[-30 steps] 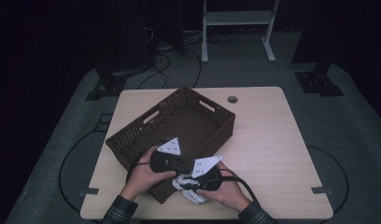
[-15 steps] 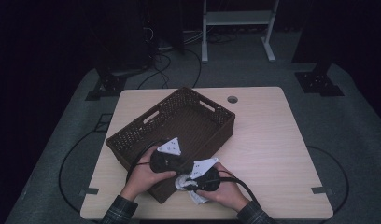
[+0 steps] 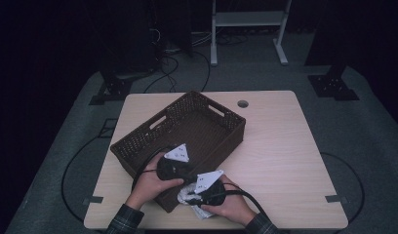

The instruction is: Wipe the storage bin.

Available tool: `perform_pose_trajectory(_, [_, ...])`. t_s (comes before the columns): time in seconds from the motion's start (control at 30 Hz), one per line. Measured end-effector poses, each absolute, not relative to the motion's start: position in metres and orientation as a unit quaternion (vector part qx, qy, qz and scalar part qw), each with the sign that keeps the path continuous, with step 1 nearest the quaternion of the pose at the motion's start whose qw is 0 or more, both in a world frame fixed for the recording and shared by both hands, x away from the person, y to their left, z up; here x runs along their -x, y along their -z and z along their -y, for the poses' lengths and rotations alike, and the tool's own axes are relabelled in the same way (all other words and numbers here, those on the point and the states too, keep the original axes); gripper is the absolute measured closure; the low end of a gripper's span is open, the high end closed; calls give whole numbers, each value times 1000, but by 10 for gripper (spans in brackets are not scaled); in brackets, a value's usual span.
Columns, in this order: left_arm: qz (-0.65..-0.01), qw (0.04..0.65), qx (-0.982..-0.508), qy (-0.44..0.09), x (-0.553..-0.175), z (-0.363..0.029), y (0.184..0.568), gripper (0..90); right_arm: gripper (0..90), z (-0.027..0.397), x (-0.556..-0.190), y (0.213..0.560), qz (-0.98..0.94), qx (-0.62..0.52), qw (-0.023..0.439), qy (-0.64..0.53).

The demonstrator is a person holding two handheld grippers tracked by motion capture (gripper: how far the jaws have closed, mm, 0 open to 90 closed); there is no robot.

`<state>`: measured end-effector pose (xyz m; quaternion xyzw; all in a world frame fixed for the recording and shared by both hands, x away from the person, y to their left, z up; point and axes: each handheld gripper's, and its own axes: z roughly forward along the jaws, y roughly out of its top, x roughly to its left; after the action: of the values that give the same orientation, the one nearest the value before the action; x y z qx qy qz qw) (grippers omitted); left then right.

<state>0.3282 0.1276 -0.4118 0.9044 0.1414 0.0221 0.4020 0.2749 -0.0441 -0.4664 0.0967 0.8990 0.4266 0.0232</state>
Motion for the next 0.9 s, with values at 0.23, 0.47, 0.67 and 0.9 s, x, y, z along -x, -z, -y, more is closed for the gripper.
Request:
perform_pose_trajectory(0.23, [-141, 402, -905, -22, -328, -128, 412, 619, 780, 48, -270, 450, -886, -91, 31, -453])
perform_pose_trajectory(0.47, [-139, 400, -906, -22, -329, -128, 412, 619, 780, 55, -268, 435, -872, -90, 42, -480])
perform_pose_trajectory(0.67, [-140, 403, -904, -20, -329, -128, 412, 621, 780, 56, -260, 420, -859, -75, 50, -503])
perform_pose_trajectory(0.9, [-141, 403, -904, -20, -329, -127, 412, 622, 780, 49, -251, 414, -850, -55, 44, -522])
